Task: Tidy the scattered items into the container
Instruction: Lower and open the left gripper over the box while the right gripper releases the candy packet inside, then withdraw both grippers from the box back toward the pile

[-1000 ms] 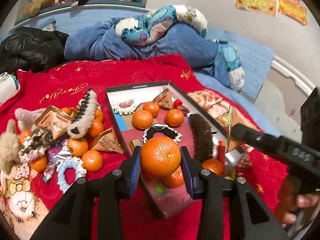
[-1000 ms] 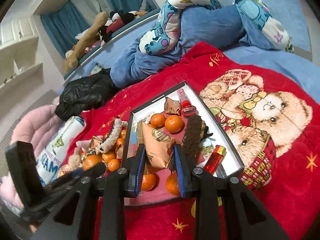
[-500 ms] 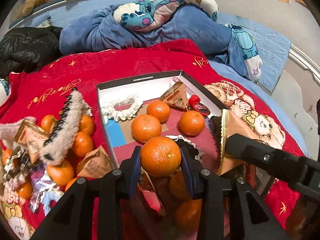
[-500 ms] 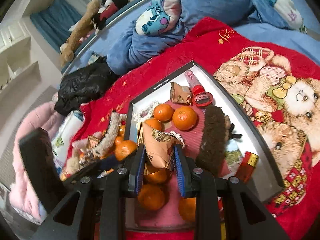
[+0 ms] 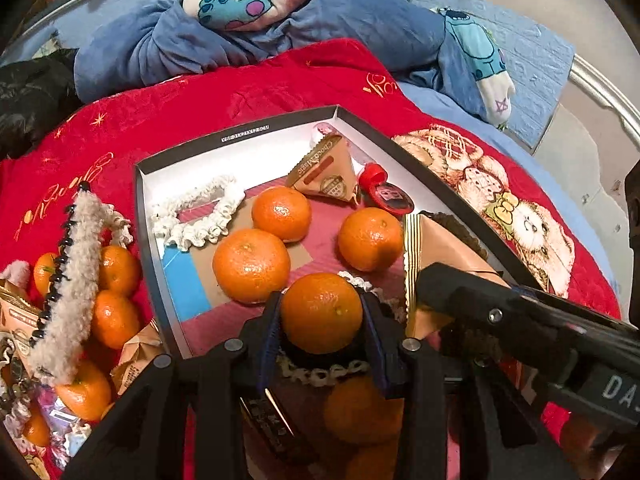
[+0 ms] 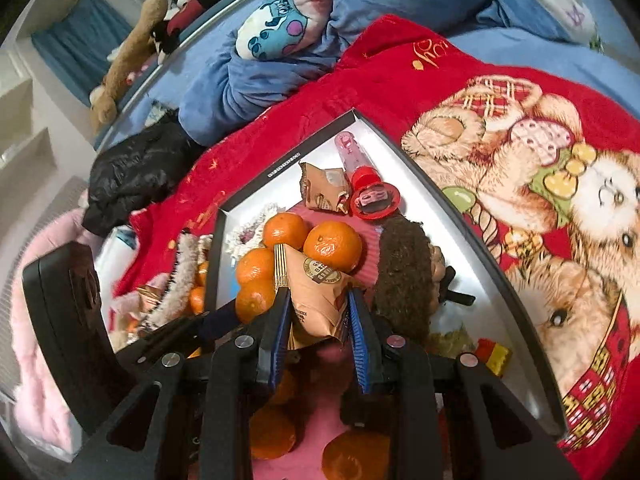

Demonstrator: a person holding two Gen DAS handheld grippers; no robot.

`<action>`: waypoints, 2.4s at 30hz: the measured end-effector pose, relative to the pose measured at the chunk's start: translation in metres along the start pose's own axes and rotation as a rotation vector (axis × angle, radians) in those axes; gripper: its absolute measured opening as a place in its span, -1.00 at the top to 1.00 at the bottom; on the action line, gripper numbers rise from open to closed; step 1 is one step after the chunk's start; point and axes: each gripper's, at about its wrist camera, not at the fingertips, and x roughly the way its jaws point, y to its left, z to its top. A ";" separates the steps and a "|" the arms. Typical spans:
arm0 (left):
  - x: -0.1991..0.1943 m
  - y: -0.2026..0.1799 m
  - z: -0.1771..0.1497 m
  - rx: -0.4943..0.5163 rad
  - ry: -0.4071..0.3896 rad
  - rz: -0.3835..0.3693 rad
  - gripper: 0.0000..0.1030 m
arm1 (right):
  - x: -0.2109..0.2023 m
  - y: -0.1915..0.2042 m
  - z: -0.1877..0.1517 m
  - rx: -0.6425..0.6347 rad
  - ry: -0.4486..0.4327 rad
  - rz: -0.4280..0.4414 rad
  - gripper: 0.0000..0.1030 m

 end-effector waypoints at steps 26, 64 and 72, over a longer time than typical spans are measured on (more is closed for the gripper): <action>-0.004 -0.001 -0.008 0.028 -0.061 -0.011 0.24 | 0.001 -0.003 -0.006 0.008 -0.037 -0.075 0.46; -0.102 0.076 -0.003 0.000 -0.199 0.110 -1.00 | -0.042 0.059 -0.016 -0.076 -0.253 -0.085 -1.00; -0.189 0.190 -0.027 -0.193 -0.259 0.370 -1.00 | -0.014 0.124 -0.033 -0.116 -0.208 0.063 -1.00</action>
